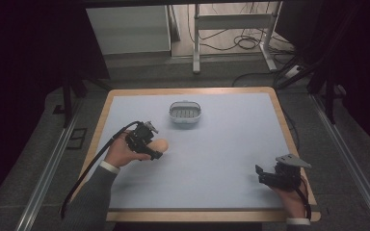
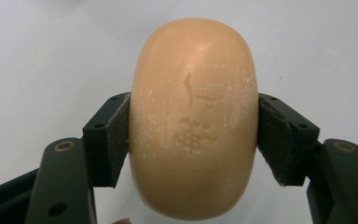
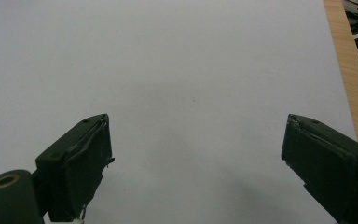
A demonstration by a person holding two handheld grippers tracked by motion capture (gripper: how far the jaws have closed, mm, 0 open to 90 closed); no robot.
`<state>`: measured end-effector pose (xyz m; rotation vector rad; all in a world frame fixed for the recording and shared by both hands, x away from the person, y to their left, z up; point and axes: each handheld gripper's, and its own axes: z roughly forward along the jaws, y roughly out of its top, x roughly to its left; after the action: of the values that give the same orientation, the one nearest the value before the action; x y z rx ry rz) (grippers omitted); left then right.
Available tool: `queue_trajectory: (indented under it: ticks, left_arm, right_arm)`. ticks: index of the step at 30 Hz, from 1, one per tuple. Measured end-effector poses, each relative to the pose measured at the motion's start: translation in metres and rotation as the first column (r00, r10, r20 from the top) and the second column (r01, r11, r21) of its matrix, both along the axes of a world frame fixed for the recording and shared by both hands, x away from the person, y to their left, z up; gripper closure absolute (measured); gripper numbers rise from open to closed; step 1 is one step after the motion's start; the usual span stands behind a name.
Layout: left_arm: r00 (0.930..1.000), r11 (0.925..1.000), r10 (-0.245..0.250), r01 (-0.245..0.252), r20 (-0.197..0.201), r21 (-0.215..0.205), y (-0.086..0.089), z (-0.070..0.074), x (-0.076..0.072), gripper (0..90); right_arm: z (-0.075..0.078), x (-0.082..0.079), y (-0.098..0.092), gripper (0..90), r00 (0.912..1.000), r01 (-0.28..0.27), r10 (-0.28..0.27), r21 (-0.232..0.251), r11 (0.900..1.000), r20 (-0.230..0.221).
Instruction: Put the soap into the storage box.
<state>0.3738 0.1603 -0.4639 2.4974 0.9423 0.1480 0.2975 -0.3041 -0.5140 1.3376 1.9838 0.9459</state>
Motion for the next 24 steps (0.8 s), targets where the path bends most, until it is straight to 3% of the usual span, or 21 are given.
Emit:
queue_trajectory:
  ticks: [24]
  left_arm:
    - [0.9999,0.9998,0.015,-0.015,-0.004,-0.010,-0.002,0.003,0.017,32.4]
  right_arm:
    - [0.001,0.000,-0.001,8.5,1.0000,0.001,-0.001,0.000,1.000,-0.001]
